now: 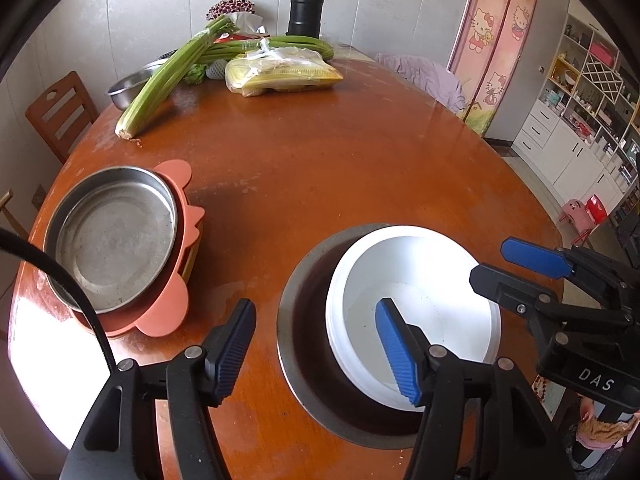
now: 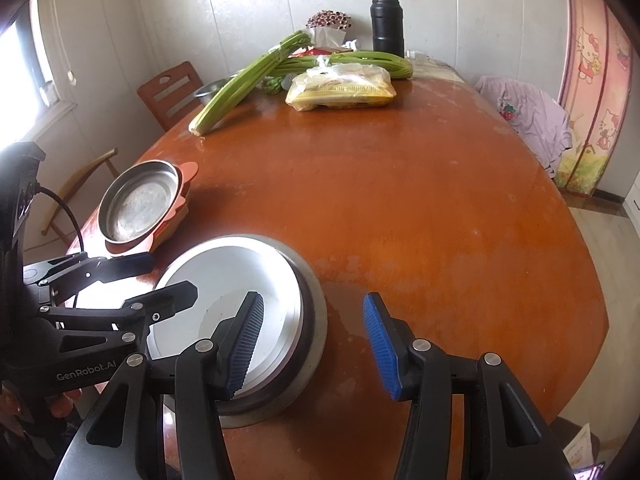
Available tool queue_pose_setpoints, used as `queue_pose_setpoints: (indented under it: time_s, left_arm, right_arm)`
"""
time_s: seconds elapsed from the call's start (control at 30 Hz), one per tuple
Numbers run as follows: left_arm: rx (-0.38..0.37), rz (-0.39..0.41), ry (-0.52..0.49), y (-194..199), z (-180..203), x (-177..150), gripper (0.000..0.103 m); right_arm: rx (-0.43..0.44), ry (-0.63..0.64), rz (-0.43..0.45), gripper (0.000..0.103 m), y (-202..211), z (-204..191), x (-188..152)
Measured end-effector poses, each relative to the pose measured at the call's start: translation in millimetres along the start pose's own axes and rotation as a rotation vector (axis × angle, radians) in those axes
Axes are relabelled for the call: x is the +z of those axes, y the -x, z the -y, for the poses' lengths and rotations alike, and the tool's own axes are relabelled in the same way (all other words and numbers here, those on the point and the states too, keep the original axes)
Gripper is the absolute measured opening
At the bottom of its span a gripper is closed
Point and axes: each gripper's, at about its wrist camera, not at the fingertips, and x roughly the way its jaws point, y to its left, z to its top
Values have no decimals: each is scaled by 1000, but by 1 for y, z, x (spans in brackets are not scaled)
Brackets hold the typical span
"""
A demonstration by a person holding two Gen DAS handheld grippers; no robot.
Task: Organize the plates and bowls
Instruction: 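Grasp the steel bowl rim with the left gripper, then lift the nested bowl stack with the left gripper toward the grey pan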
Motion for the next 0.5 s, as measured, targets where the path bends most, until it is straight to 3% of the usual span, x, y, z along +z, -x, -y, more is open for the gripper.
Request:
queue_pose_setpoints:
  time_s: [0.5]
  left_arm:
    - [2,-27,25,-11,-8,-5,68]
  right_arm:
    - [24,-5,-65,54,-20,-2,-8]
